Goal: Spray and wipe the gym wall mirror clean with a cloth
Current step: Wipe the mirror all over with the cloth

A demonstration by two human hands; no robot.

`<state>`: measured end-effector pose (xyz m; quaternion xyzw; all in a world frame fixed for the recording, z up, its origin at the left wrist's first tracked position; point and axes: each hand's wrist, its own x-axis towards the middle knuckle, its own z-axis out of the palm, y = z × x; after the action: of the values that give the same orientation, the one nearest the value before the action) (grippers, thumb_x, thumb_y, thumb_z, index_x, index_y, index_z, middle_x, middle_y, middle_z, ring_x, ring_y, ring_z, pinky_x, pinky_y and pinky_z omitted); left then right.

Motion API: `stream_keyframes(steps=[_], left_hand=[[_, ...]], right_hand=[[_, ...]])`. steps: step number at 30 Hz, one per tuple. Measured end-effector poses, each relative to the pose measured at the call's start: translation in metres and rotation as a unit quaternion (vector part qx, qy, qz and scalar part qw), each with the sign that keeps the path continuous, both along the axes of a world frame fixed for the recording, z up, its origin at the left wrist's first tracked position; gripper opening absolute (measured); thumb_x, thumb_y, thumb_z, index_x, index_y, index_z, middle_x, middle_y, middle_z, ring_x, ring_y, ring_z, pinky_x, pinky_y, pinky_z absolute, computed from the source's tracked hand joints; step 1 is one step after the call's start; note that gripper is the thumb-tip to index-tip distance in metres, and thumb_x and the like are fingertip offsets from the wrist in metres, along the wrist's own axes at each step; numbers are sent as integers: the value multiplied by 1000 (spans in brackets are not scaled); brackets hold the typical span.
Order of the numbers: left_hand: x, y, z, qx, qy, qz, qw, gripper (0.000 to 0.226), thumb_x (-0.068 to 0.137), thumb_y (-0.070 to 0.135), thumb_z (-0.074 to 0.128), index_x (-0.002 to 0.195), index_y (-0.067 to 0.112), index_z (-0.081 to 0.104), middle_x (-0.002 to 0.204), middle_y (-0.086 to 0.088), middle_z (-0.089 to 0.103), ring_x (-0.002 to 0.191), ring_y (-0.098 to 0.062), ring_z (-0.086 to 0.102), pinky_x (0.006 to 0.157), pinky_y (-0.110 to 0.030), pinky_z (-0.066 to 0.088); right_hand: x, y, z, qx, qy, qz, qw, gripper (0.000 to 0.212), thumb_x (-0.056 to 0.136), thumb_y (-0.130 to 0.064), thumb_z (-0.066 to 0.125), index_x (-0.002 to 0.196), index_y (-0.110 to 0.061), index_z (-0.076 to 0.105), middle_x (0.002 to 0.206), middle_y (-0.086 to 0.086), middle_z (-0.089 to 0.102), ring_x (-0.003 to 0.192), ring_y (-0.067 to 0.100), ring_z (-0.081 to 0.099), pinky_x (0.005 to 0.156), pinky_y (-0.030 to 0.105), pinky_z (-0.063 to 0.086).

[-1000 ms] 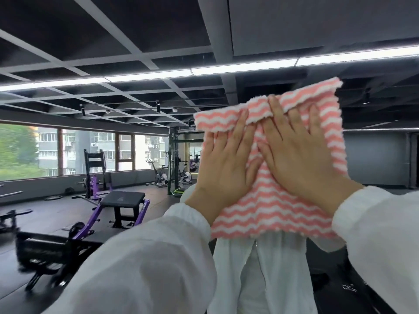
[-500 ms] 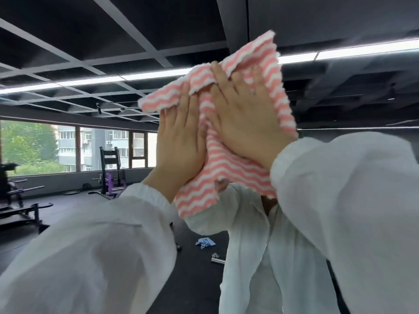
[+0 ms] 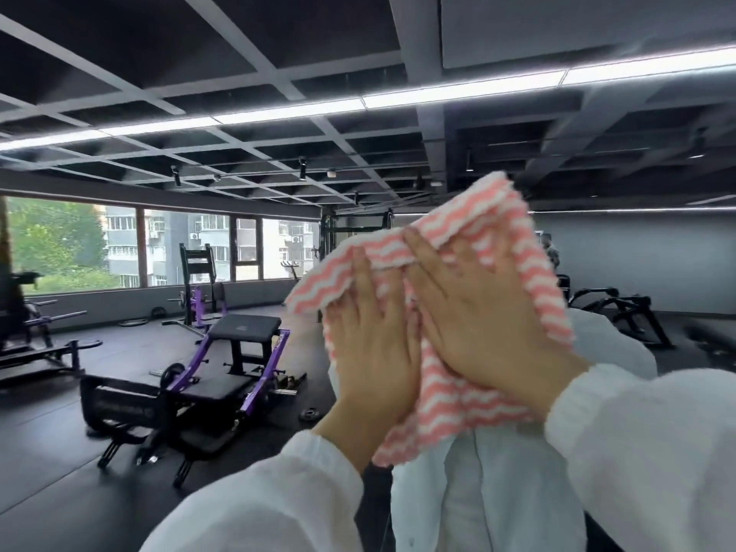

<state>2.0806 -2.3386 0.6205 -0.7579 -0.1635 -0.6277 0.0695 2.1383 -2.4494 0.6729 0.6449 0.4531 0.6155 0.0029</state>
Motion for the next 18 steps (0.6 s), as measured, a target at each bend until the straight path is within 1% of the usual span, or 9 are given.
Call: stream_keyframes(steps=[2, 4, 6, 9, 12, 15, 18], left_hand=[[13, -23, 17, 37, 15, -17, 999, 50, 99, 40, 18, 142, 17, 28, 152, -22, 23, 122, -43, 43, 104, -48, 27], [26, -41, 41, 92, 26, -38, 995, 52, 96, 38, 27, 142, 15, 33, 152, -20, 26, 124, -42, 44, 104, -50, 30], [32, -51, 67, 149, 30, -43, 987, 56, 94, 35, 29, 144, 11, 34, 152, -18, 28, 133, -38, 36, 109, -52, 27], [30, -41, 98, 197, 42, -44, 979, 57, 95, 33, 25, 147, 9, 27, 154, -15, 24, 140, -33, 24, 115, -47, 14], [17, -20, 120, 181, 36, -36, 982, 59, 96, 35, 19, 149, 10, 23, 156, -12, 18, 142, -32, 21, 115, -44, 7], [5, 5, 131, 145, -1, -28, 989, 59, 96, 36, 19, 148, 8, 27, 155, -13, 21, 141, -32, 23, 115, -47, 11], [-3, 30, 125, 102, -29, -26, 994, 57, 98, 35, 20, 147, 7, 26, 154, -15, 22, 142, -33, 21, 116, -50, 13]], right_hand=[[12, -30, 3, 64, 39, -38, 996, 56, 89, -36, 29, 129, -7, 57, 150, 9, 36, 119, 44, 31, 101, 68, 9], [21, -53, 11, 115, 70, -71, 988, 58, 93, -39, 25, 133, -6, 52, 152, 11, 31, 119, 48, 29, 101, 73, 6], [25, -64, 24, 143, 85, -86, 982, 59, 97, -39, 20, 138, -5, 44, 153, 12, 27, 122, 46, 29, 100, 75, 8], [22, -56, 48, 161, 88, -86, 979, 58, 99, -39, 17, 144, -6, 33, 155, 11, 25, 129, 43, 34, 103, 75, 14], [13, -35, 71, 155, 80, -88, 981, 57, 100, -39, 16, 147, -9, 28, 157, 9, 19, 135, 40, 31, 104, 74, 11], [0, -10, 88, 136, 52, -92, 985, 59, 99, -39, 8, 150, -12, 21, 159, 8, 11, 139, 38, 25, 106, 70, 4], [-13, 12, 93, 107, 24, -89, 990, 60, 99, -42, 4, 152, -15, 11, 160, 7, 4, 142, 35, 18, 109, 67, 4]])
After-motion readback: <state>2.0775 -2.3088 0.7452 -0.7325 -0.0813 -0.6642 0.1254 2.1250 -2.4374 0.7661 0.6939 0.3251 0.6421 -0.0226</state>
